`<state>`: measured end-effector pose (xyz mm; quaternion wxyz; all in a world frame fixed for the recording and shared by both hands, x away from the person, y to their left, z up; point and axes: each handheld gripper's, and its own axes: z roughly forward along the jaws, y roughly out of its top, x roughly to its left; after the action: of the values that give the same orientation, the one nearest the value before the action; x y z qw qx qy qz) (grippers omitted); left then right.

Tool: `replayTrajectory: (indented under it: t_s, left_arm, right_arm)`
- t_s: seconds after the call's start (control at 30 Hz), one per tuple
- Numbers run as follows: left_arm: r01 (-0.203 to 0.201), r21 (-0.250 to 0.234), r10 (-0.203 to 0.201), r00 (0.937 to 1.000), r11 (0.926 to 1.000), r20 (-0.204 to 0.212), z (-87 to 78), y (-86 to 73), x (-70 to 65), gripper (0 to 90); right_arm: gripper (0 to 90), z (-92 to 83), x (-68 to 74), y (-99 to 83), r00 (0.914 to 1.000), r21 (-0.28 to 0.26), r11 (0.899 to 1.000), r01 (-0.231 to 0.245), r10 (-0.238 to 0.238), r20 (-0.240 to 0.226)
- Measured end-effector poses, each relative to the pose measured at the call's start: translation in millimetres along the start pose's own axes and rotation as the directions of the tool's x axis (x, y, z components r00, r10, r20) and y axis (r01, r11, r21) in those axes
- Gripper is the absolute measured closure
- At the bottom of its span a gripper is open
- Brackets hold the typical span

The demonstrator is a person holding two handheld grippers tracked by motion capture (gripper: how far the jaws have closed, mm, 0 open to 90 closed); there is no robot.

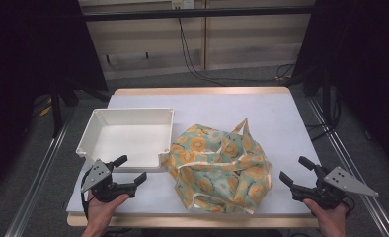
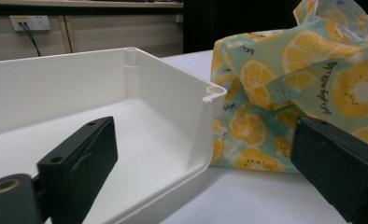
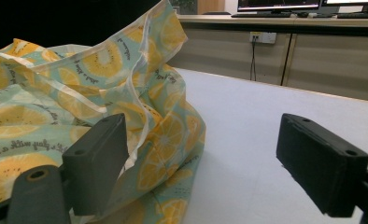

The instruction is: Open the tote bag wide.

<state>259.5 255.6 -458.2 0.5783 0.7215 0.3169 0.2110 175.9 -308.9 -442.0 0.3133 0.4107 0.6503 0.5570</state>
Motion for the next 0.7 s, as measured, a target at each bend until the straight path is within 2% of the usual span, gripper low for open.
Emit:
replayTrajectory:
  t_s: [0.07,0.27,0.3,0.43,0.53,0.57,0.63,0.7]
  left_arm:
    - [0.003,0.008,-0.003,0.9999,1.0000,0.014,1.1,-0.3,-0.5,10.1]
    - [0.003,0.035,-0.003,1.0000,0.9994,0.007,3.5,-0.1,-2.4,12.9]
    - [0.003,0.043,-0.004,0.9998,0.9991,0.019,3.5,0.3,-2.6,14.7]
    - [-0.014,0.063,0.012,0.9996,0.9979,0.024,3.9,0.2,-2.8,16.4]
    - [-0.017,0.065,0.014,0.9991,0.9978,0.039,3.7,0.1,-4.1,21.4]
    - [-0.018,0.066,0.015,0.9989,0.9976,0.044,3.0,0.1,-5.0,24.7]
    - [-0.019,0.059,0.016,0.9985,0.9981,0.052,2.0,0.0,-7.5,24.8]
    - [-0.032,0.058,0.029,0.9983,0.9978,0.049,0.5,1.0,-8.1,27.6]
  right_arm:
    - [19.3,-0.5,0.1,-0.1,1.0000,0.006,1.000,0.002,-0.002,-0.009]
    - [22.5,-1.5,0.5,1.1,0.9995,0.015,1.000,-0.014,0.014,-0.029]
    - [25.3,-0.7,0.3,1.6,0.9989,0.038,0.999,-0.019,0.020,-0.043]
    - [26.6,1.7,1.1,1.1,0.9983,0.050,0.998,-0.027,0.030,-0.050]
    - [30.5,3.3,1.4,2.8,0.9963,0.062,0.998,-0.029,0.034,-0.079]
    - [34.0,3.5,1.5,4.5,0.9943,0.072,0.997,-0.021,0.029,-0.103]
    - [36.4,3.8,2.7,5.2,0.9931,0.077,0.997,-0.032,0.041,-0.110]
    - [42.8,5.2,4.9,7.4,0.9876,0.091,0.995,-0.036,0.049,-0.149]
